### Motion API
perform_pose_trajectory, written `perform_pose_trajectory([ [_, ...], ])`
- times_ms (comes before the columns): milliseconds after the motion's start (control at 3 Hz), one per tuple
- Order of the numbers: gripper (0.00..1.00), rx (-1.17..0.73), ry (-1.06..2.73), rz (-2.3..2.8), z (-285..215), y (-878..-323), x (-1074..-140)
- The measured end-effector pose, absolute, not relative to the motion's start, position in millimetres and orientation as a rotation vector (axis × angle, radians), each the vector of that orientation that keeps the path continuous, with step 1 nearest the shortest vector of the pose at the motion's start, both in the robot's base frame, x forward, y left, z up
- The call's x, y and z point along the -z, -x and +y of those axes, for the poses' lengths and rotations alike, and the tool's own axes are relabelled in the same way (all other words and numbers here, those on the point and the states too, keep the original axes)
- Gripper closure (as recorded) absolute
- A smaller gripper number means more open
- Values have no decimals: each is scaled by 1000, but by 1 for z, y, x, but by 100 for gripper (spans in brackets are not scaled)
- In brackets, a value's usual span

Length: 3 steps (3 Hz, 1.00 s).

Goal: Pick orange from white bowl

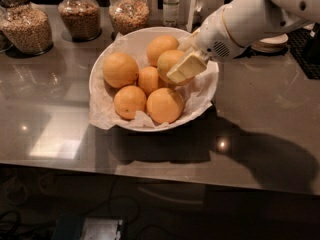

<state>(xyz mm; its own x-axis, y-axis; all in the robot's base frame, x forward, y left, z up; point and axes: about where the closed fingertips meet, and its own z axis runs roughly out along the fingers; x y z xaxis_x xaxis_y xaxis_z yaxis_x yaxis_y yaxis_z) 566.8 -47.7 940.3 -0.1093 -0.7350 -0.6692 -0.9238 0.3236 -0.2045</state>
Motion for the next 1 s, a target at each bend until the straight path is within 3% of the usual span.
perform_pose_trajectory([
  [1000, 100, -479, 1299, 1655, -48, -545, -1008],
])
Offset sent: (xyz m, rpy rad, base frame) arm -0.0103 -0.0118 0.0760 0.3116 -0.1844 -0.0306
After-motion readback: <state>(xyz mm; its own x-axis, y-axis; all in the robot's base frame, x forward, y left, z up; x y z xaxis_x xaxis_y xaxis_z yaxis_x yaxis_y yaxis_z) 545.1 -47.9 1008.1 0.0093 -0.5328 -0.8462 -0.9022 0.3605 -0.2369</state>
